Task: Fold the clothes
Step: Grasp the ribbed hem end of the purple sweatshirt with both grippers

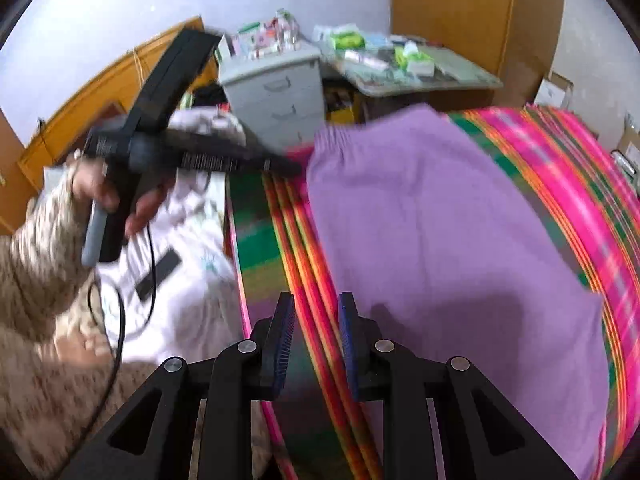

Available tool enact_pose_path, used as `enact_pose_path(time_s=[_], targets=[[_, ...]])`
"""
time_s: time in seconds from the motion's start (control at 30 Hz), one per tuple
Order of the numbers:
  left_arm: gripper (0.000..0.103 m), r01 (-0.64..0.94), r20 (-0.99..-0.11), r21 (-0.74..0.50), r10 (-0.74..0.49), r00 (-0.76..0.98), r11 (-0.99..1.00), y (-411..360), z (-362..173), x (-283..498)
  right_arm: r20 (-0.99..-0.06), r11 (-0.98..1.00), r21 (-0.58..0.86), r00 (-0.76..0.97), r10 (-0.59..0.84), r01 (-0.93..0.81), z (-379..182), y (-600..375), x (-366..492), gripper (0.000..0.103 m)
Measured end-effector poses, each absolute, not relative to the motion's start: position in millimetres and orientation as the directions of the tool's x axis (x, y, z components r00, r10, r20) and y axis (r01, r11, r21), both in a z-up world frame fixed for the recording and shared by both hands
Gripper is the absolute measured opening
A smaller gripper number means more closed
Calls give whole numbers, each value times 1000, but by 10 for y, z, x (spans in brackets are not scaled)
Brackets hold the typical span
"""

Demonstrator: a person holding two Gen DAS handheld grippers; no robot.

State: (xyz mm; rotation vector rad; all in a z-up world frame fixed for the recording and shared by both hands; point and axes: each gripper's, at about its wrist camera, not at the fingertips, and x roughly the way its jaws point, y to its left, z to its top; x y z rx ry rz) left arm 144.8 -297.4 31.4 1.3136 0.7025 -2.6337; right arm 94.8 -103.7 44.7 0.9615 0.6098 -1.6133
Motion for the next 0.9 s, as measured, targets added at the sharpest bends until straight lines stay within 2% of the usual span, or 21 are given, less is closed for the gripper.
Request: enact_pose_path(time_s=[0.13, 0.3, 0.43, 0.57, 0.7, 0.83, 0.9], targets=[[22, 319, -750, -427, 134, -647, -846, -3107, 346, 1486, -825, -265, 21, -133, -549, 964, 394, -1375, 991, 23], [22, 316, -737, -456, 155, -657, -832, -3150, 380, 1491, -801, -321, -43, -225, -555, 946, 202, -1682, 1011, 25], [24, 327, -734, -475, 163, -660, -817, -3198, 363, 1519, -780, -360, -97, -296, -551, 928, 46, -1854, 1028, 38], [29, 333, -699, -559, 215, -682, -759, -3290, 329, 1541, -760, -381, -158, -358, -543, 911, -17, -1987, 1038, 39], [30, 336, -681, -597, 238, -693, -729, -3334, 312, 1513, -738, -404, -203, -410, -536, 892, -49, -2129, 1037, 41], [30, 342, -649, -652, 265, -713, -677, -3426, 304, 1472, -735, -430, -205, -428, -526, 879, -52, -2186, 975, 40], [32, 338, -623, -687, 281, -730, -644, -3485, 299, 1460, -741, -449, -180, -421, -524, 875, -50, -2176, 913, 26]])
